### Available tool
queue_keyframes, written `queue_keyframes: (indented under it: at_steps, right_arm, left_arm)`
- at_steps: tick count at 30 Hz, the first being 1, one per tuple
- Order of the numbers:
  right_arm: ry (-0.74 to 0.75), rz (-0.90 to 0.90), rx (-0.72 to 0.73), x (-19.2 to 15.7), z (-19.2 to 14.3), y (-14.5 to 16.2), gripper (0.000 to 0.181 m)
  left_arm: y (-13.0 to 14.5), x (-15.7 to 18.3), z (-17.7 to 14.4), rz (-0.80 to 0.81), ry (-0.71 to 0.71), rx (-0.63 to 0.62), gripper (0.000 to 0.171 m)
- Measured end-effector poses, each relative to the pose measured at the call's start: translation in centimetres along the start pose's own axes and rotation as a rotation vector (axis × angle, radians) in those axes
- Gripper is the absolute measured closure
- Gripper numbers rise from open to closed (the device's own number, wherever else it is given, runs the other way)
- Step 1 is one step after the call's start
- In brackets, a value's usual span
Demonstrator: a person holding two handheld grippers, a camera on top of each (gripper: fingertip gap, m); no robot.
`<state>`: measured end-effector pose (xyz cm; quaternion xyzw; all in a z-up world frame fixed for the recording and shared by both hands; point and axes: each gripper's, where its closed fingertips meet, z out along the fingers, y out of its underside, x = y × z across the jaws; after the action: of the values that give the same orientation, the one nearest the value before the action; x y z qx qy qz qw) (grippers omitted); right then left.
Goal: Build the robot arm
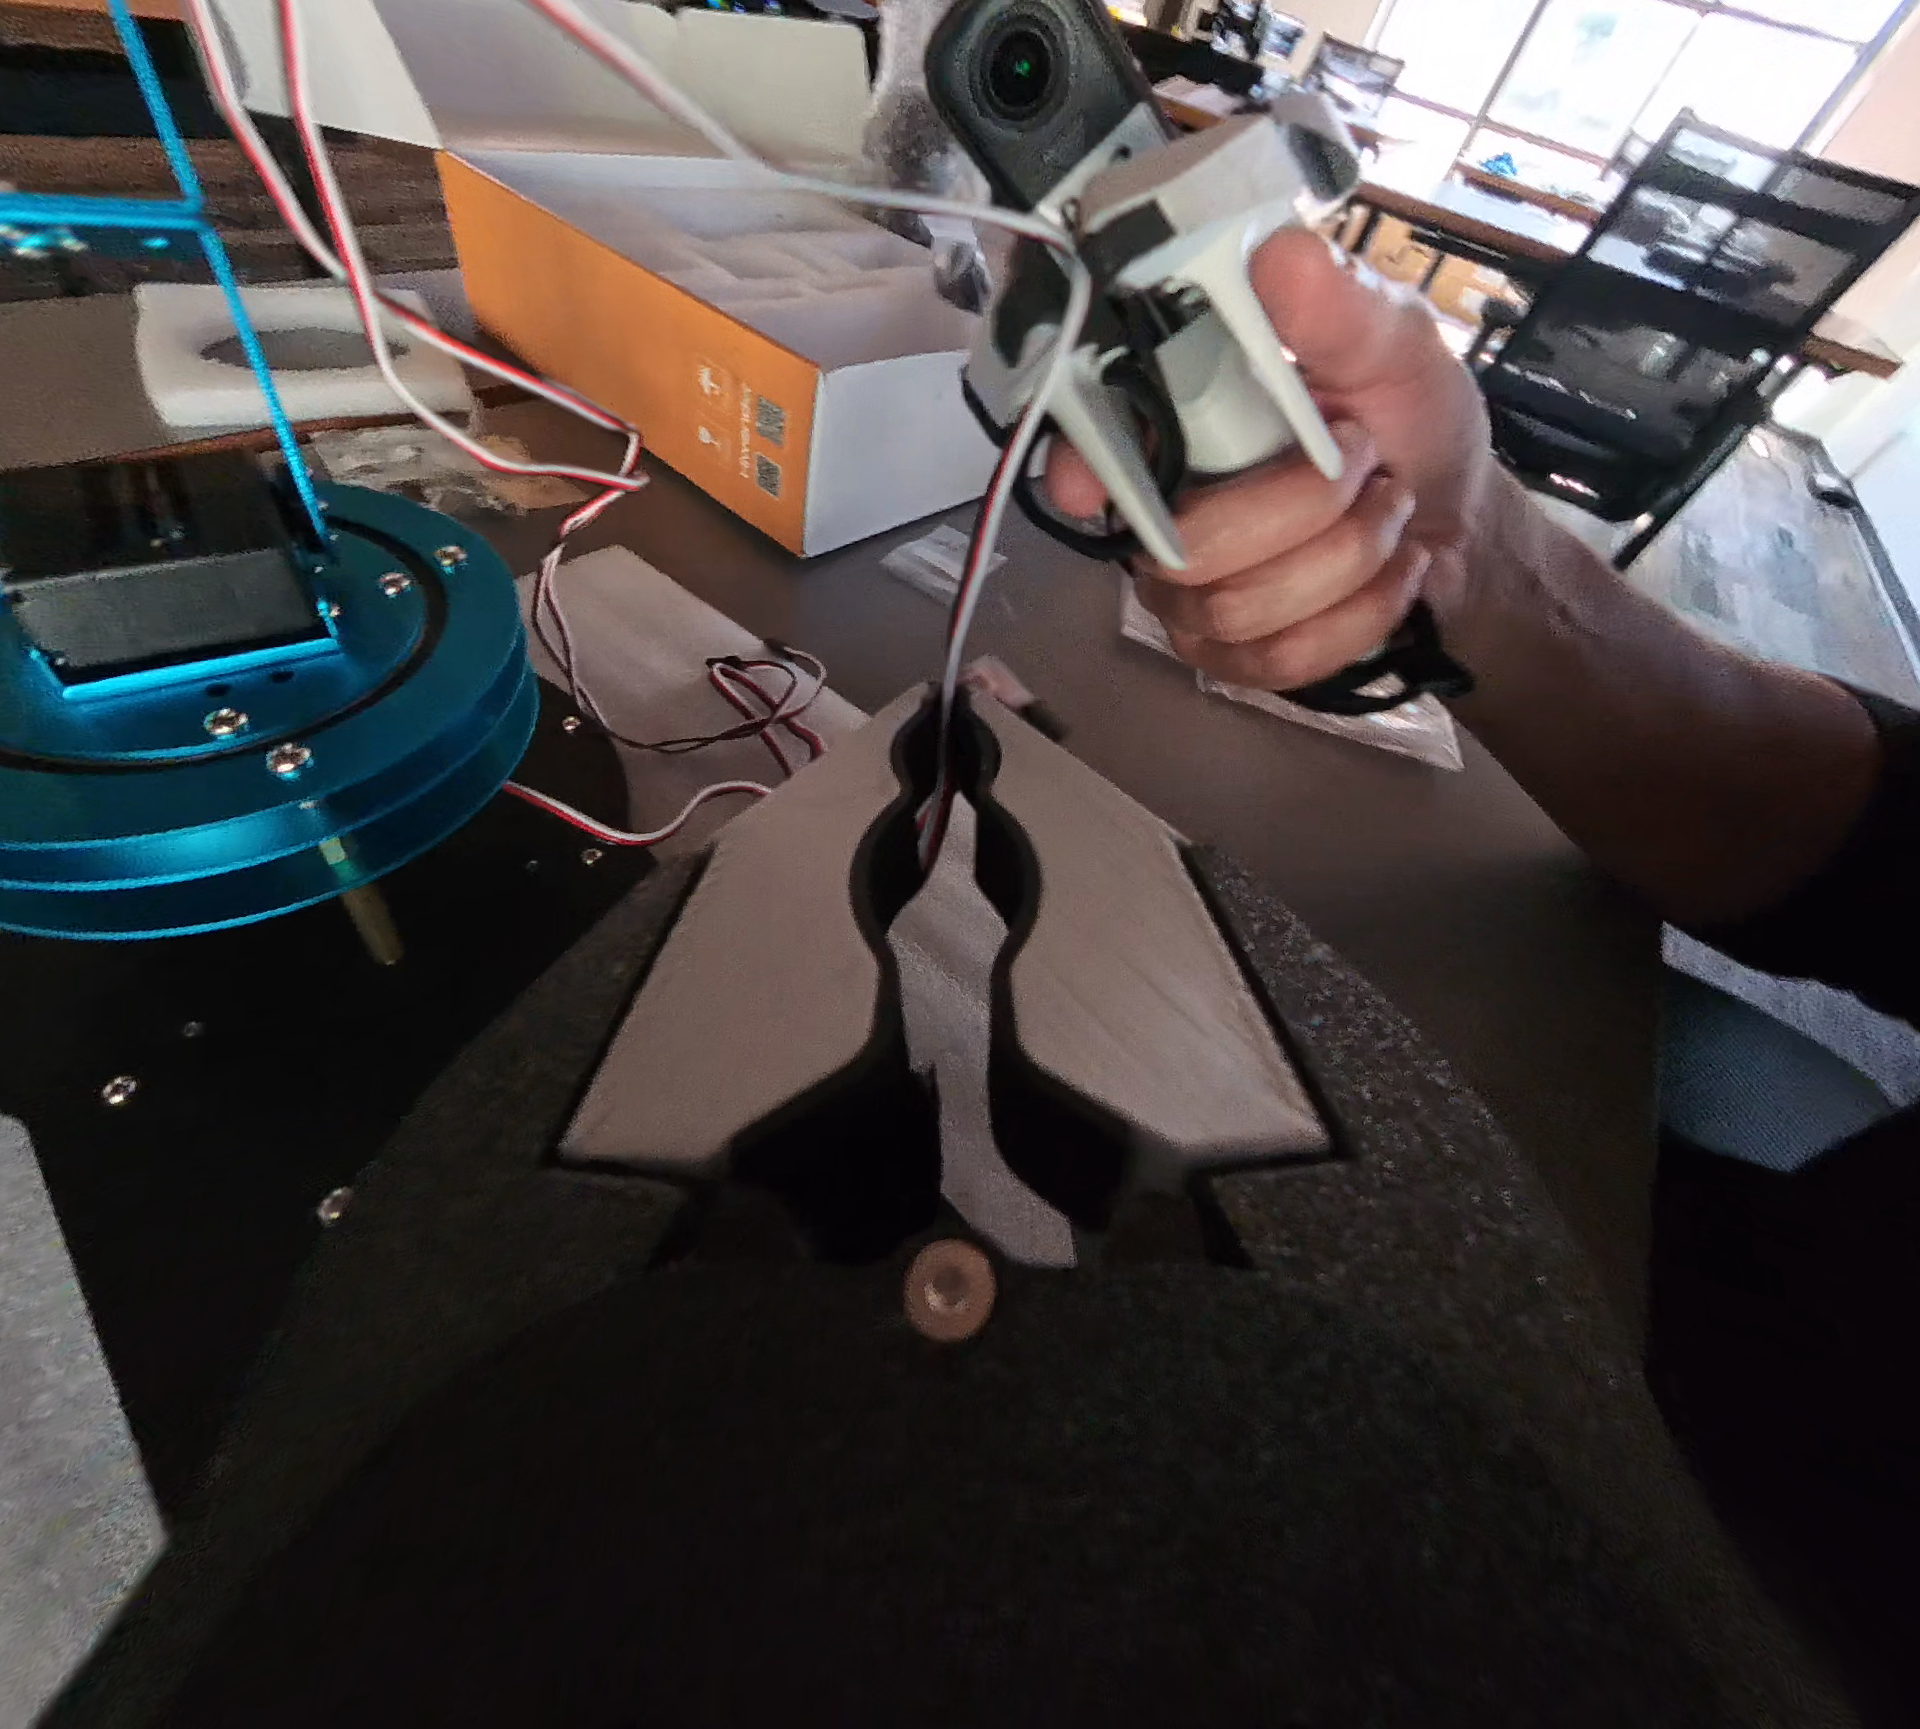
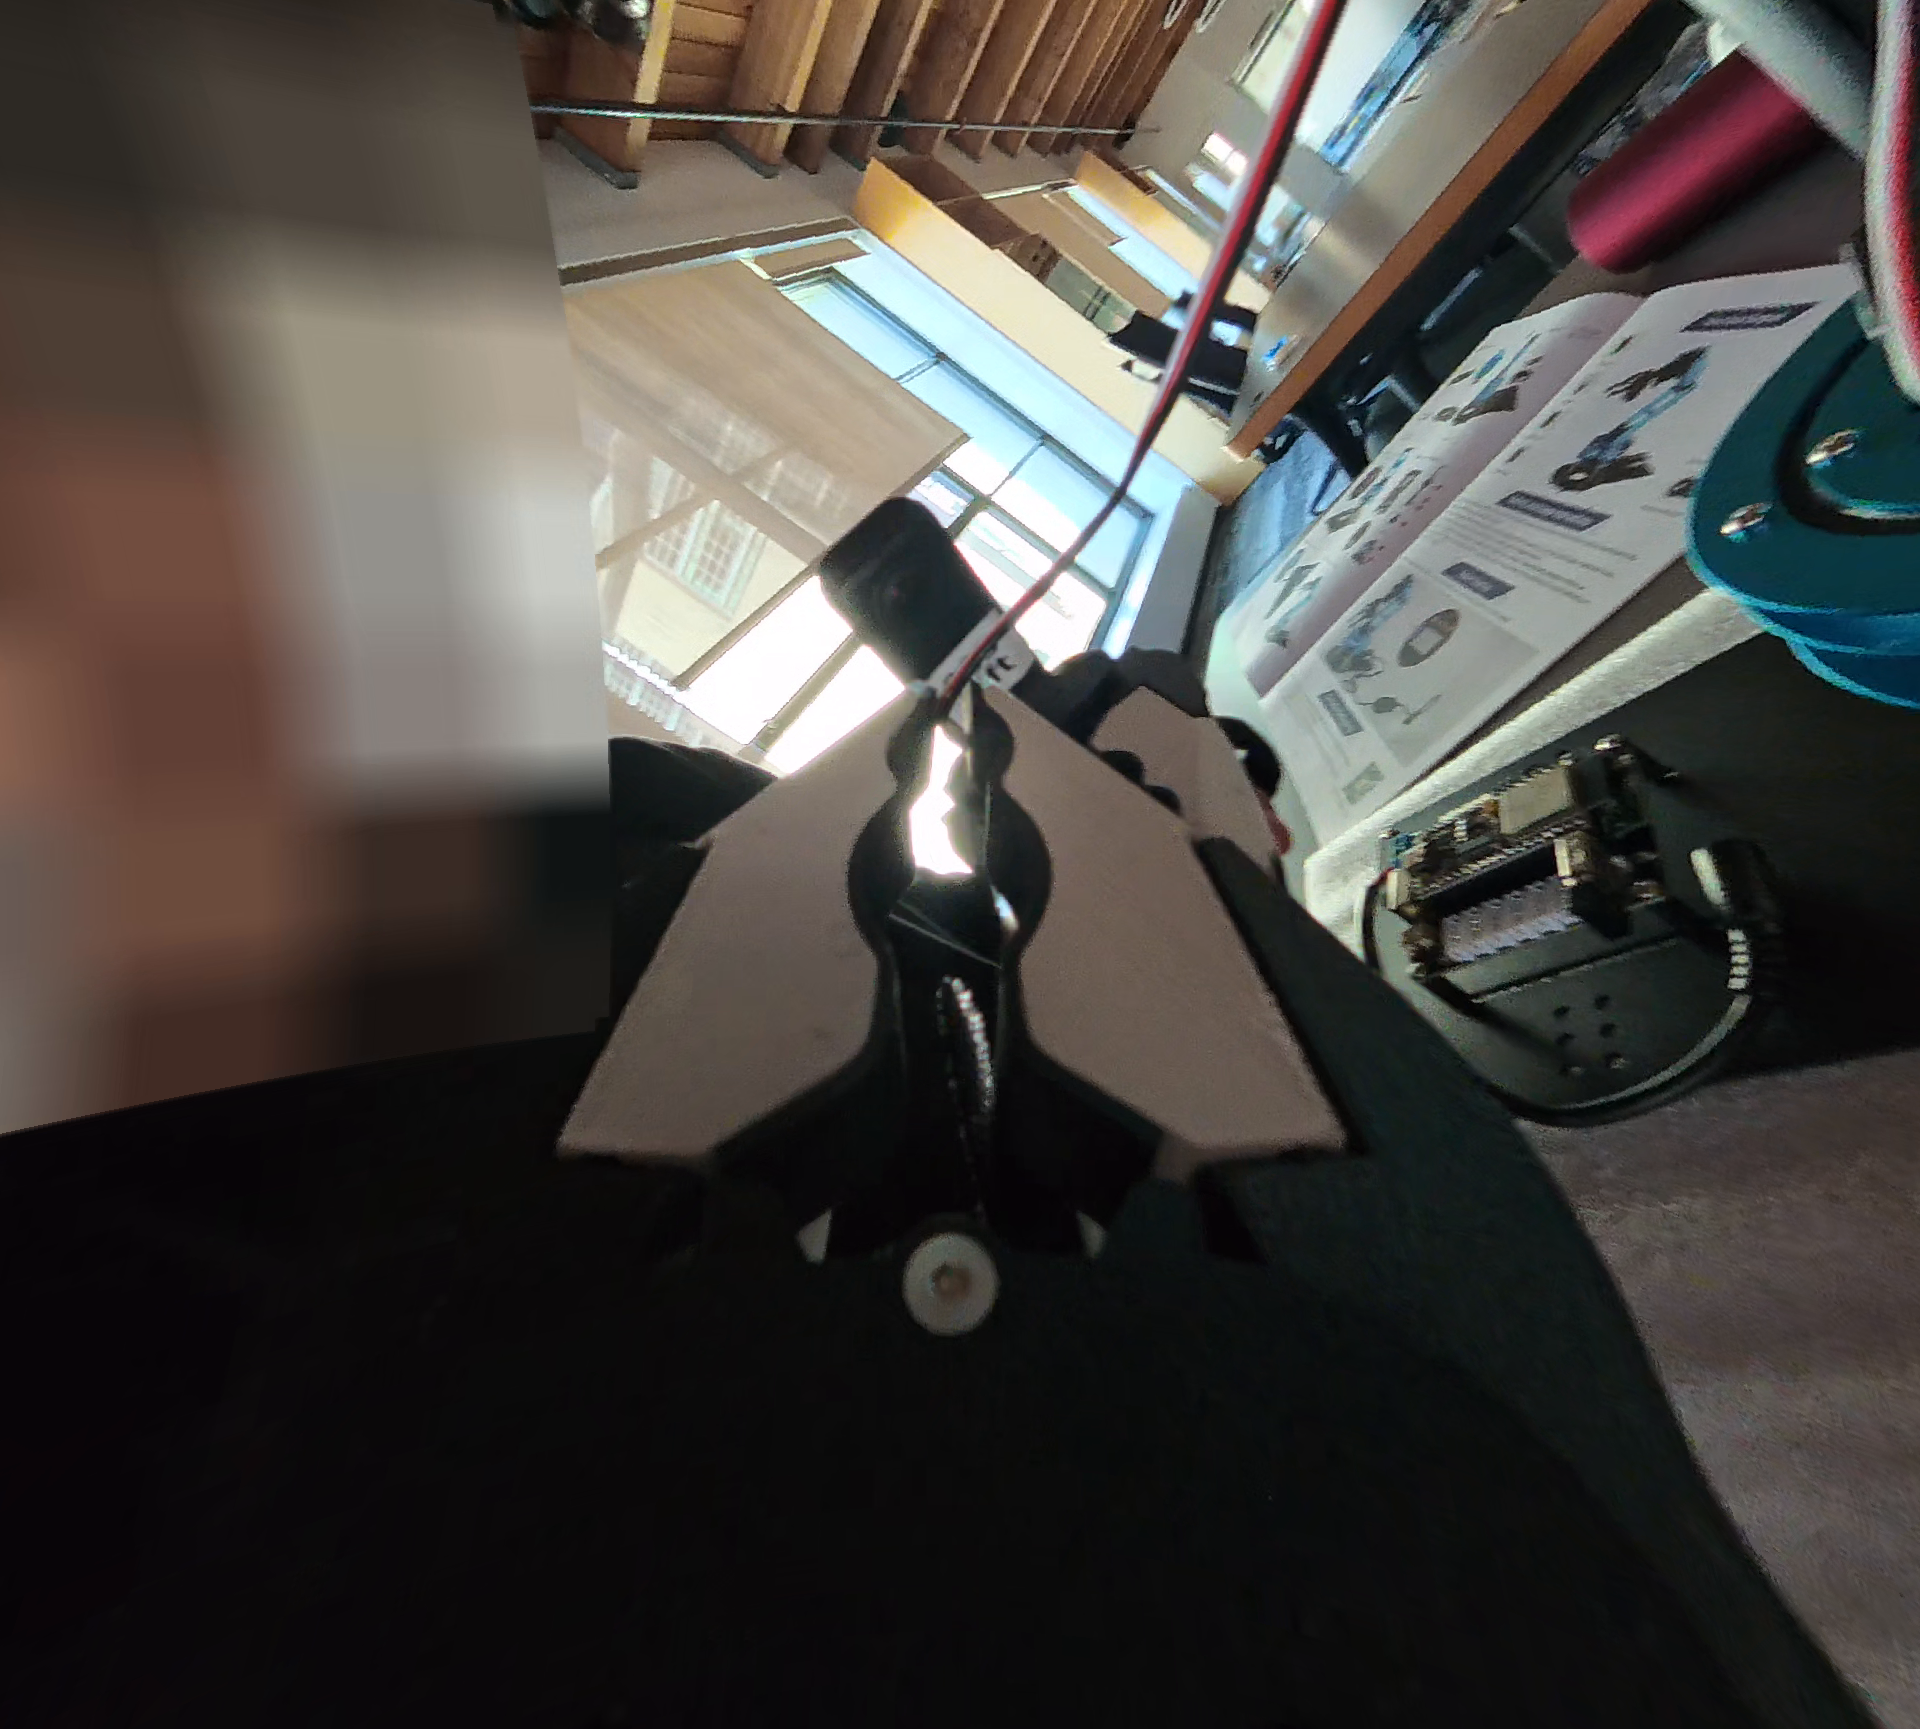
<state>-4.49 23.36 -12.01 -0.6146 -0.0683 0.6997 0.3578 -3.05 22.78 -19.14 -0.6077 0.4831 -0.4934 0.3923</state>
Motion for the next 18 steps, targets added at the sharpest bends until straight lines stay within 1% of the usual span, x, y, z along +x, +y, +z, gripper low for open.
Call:
queue_keyframes:
  at_steps: [1,2,4,5,7,8,9,11,15,17,18]
  right_arm:
    - [0.023,-0.043,0.004,0.2,-0.4,-0.1,0.173]
    - [0.079,-0.109,-0.004,0.7,-0.8,-0.1,0.164]
    - [0.250,-0.296,-0.095,2.3,-2.0,0.8,0.145]
    - [0.322,-0.386,-0.156,3.0,-2.5,1.5,0.144]
    - [0.530,-0.592,-0.289,5.4,-3.5,2.5,0.140]
    - [0.625,-0.701,-0.333,6.5,-3.7,2.6,0.141]
    - [0.677,-0.774,-0.360,7.2,-3.5,2.8,0.143]
    - [0.746,-0.831,-0.376,8.3,-2.8,2.9,0.142]
    - [0.867,-0.837,-0.362,10.4,-2.6,2.4,0.139]
    - [0.806,-0.774,-0.410,10.5,-2.0,3.7,0.155]
    - [0.810,-0.758,-0.410,10.7,-2.0,3.8,0.166]
  left_arm:
    - [-0.1,0.2,-0.2,0.010,0.018,-0.010,0.171]
    - [-0.4,0.2,-0.5,0.013,0.025,-0.014,0.171]
    - [-1.3,-0.3,-1.2,0.005,0.026,-0.016,0.171]
    - [-1.9,-0.5,-1.6,-0.004,0.032,-0.010,0.171]
    - [-2.9,-0.4,-2.2,-0.033,0.067,-0.004,0.171]
    - [-3.4,-0.2,-2.5,-0.050,0.087,-0.001,0.171]
    - [-3.8,0.1,-2.7,-0.060,0.103,0.004,0.171]
    - [-4.3,0.5,-3.1,-0.056,0.121,0.010,0.171]
    - [-4.6,1.9,-3.5,-0.071,0.162,0.016,0.171]
    - [-4.5,2.1,-3.4,-0.069,0.165,0.014,0.171]
    - [-4.5,2.3,-3.4,-0.067,0.169,0.010,0.171]
